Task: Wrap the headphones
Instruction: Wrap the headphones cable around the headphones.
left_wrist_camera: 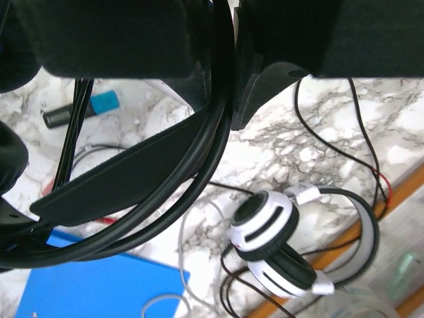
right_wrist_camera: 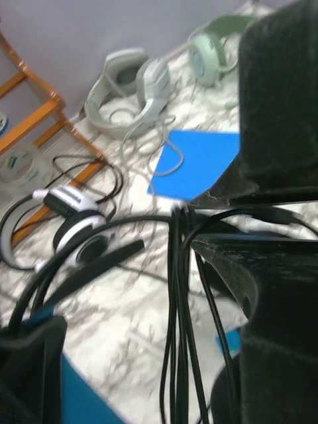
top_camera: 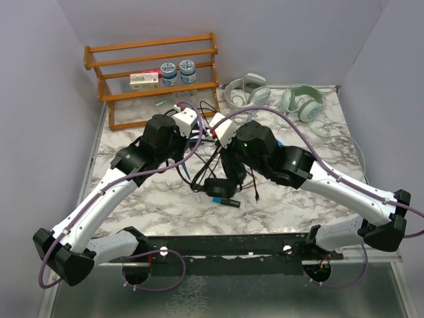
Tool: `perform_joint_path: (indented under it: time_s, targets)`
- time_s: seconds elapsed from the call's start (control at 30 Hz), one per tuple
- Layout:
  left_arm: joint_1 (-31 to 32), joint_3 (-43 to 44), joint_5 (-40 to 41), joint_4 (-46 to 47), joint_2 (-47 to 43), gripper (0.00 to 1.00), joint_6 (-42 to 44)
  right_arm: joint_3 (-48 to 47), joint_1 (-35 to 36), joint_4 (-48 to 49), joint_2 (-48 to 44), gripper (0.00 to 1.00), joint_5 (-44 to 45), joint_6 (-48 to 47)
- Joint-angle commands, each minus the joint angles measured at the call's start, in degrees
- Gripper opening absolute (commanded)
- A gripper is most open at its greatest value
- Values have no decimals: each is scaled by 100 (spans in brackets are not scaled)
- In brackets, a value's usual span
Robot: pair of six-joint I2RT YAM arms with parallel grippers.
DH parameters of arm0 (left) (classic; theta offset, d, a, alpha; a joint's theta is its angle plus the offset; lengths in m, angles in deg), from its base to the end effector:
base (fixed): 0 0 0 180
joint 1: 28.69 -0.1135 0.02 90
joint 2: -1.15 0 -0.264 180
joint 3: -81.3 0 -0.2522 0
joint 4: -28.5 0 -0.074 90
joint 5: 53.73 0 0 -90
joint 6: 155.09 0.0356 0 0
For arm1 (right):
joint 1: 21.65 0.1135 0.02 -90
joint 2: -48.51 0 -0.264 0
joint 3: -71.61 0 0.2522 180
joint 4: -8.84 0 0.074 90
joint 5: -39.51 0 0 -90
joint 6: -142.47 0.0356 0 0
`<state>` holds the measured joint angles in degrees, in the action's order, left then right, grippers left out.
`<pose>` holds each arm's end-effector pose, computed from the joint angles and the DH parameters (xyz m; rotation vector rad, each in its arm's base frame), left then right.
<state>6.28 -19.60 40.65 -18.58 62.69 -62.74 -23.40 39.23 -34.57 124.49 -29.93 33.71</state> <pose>0.1900 -0.1296 0.3677 0.6260 1.9997 -0.2661 0.1531 0.2492 0.4076 -1.0771 1.6490 0.1221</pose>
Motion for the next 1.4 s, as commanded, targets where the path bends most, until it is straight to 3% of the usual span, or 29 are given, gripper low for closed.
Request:
perform_joint_path:
  time_s: [0.0,0.27,0.6,0.8,0.93,1.0,1.03,1.2,1.37]
  targets:
    - [20,443,-628,-903,214,0,-175,-135,-120,122,117,30,974,-88]
    - [20,726,-902,-1093,25,0,-575,78,-702,-116,-115,49,462,150]
    - [20,1134,-1492,-1468,129,0,-1162,518,-1263,108,-457,58,-156,915]
    - [20,1293,-1525,-1540,223,0,-1423,978,-2470,342,-846,65,-688,1491]
    - [19,1505,-1628,-1579,295,0,-1724,1499,-2716,643,-1223,82,-846,1991]
    - [20,1657,-1674,-1585,360,0,-1929,1752,-2730,674,-1373,98,-973,2205]
    - [20,1744,-1685,-1597,397,0,-1998,1863,-2731,667,-1436,100,-1010,2306]
    - [20,2135,-1787,-1726,571,0,-2191,2613,-2731,829,-2067,100,-706,2638]
    - [20,2383,-1831,-1730,664,0,-2279,3217,-2731,1174,-2888,92,-700,2835]
